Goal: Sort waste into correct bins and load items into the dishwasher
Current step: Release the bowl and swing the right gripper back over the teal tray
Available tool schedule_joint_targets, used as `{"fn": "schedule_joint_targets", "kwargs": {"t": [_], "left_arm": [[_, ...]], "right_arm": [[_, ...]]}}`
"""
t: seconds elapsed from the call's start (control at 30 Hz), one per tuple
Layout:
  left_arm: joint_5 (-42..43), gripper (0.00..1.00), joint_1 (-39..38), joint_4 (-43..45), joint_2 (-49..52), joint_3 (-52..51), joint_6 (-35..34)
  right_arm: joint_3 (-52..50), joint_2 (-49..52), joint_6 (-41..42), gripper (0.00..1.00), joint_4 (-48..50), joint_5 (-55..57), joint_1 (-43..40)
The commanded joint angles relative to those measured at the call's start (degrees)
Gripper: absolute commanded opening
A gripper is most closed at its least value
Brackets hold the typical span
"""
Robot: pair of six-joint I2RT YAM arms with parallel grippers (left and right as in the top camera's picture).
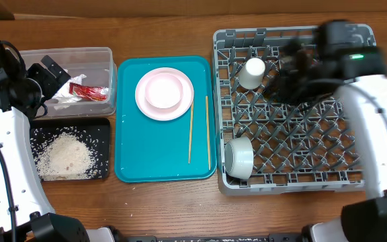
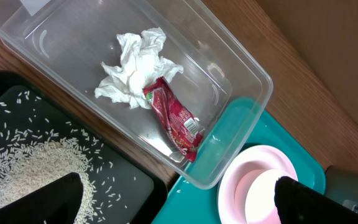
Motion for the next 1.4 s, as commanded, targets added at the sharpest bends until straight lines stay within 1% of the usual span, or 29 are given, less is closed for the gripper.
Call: {"fn": "schedule_joint_targets", "kwargs": {"t": [0.0,0.13,0.27,0.37,0.4,0.5,0.53,0.63,0.7,0.87,0.93,1.03,1.17,1.23,1.27,1.3,1.33,1.37], "left_arm": [[0.5,1.00,0.2,0.1,0.2,1.5,-0.8],[0.5,1.00,0.2,0.1,0.2,1.5,-0.8],[0.5,1.00,0.2,0.1,0.2,1.5,-0.8],[0.5,1.00,0.2,0.1,0.2,1.5,-0.8],[0.5,1.00,0.2,0.1,0.2,1.5,-0.8],[0.5,1.00,0.2,0.1,0.2,1.5,-0.8],[0.5,1.00,0.2,0.1,0.2,1.5,-0.8],[0.5,1.00,0.2,0.1,0.2,1.5,-0.8],[0.5,1.00,0.2,0.1,0.2,1.5,-0.8],[0.5,1.00,0.2,0.1,0.2,1.5,-0.8],[0.5,1.00,0.2,0.1,0.2,1.5,-0.8],[0.5,1.00,0.2,0.1,0.2,1.5,-0.8],[0.5,1.00,0.2,0.1,0.2,1.5,-0.8],[0.5,1.00,0.2,0.1,0.2,1.5,-0.8],[0.5,1.00,0.2,0.1,0.2,1.5,-0.8],[0.5,1.00,0.2,0.1,0.2,1.5,-0.8],[0.5,1.00,0.2,0.1,0.2,1.5,-0.8],[0.5,1.00,0.2,0.1,0.2,1.5,-0.8]], "right_arm": [[-0.3,-1.0,4.9,0.08,-2.9,5.3,9.0],[-2.4,-1.0,8.0,0.06,-4.8,5.4,16.5],[-5.9,-1.0,12.5,0.07,-2.8,5.7,22.5],[-9.3,-1.0,17.1,0.08,-0.7,9.3,25.2],[-10.9,-1.0,19.7,0.08,-0.5,12.1,26.0],[-14.1,-1.0,23.4,0.09,-0.9,16.5,26.4],[-15.1,-1.0,24.2,0.11,-1.2,17.4,26.4],[-16.9,-1.0,24.4,0.12,-2.2,19.1,25.9],[-17.3,-1.0,25.0,0.12,-3.6,20.4,25.6],[-16.4,-1.0,30.7,0.13,-9.4,29.5,23.8],[-15.2,-1.0,30.7,0.15,-10.3,29.9,22.9],[-12.8,-1.0,27.0,0.18,-8.9,25.3,22.5],[-10.7,-1.0,21.3,0.28,-1.7,11.6,22.9],[-10.5,-1.0,19.1,0.40,3.2,3.2,23.0],[-10.5,-1.0,19.1,0.49,5.9,-0.2,23.0],[-10.5,-1.0,19.1,0.94,8.2,-2.3,23.0],[-10.5,-1.0,19.1,1.00,10.0,-3.7,23.0],[-10.5,-1.0,19.1,1.00,11.5,-4.3,23.0]]}}
